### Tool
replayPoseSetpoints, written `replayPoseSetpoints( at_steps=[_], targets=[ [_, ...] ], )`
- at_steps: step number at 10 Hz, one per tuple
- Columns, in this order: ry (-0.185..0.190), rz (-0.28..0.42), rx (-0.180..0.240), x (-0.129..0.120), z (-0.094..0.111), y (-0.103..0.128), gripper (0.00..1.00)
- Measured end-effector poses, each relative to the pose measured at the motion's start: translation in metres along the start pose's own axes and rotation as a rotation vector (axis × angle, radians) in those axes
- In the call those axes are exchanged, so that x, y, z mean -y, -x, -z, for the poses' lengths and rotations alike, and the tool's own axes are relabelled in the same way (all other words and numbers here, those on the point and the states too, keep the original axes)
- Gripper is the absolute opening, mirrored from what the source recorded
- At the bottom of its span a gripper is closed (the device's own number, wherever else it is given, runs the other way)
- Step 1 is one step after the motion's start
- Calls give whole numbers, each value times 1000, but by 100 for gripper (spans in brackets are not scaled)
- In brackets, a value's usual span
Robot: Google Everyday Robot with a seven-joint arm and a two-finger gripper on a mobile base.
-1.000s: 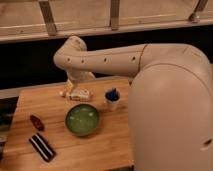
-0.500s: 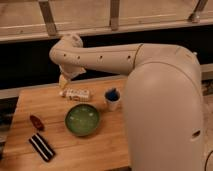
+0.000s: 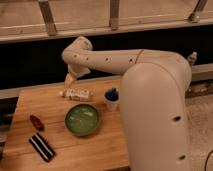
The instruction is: Place the bottle in the ceramic bowl
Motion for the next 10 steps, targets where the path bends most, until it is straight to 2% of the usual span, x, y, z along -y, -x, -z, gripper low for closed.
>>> replayPoseSetpoints(
  at_steps=[1, 3, 7, 8, 10],
  targets=[
    [33, -11, 8, 9, -21, 0, 80],
    [65, -34, 13, 24, -42, -4, 80],
    [71, -25, 6, 24, -45, -3, 80],
    [70, -5, -12, 31, -53, -3, 80],
    [82, 114, -44, 23, -76, 16, 80]
  ],
)
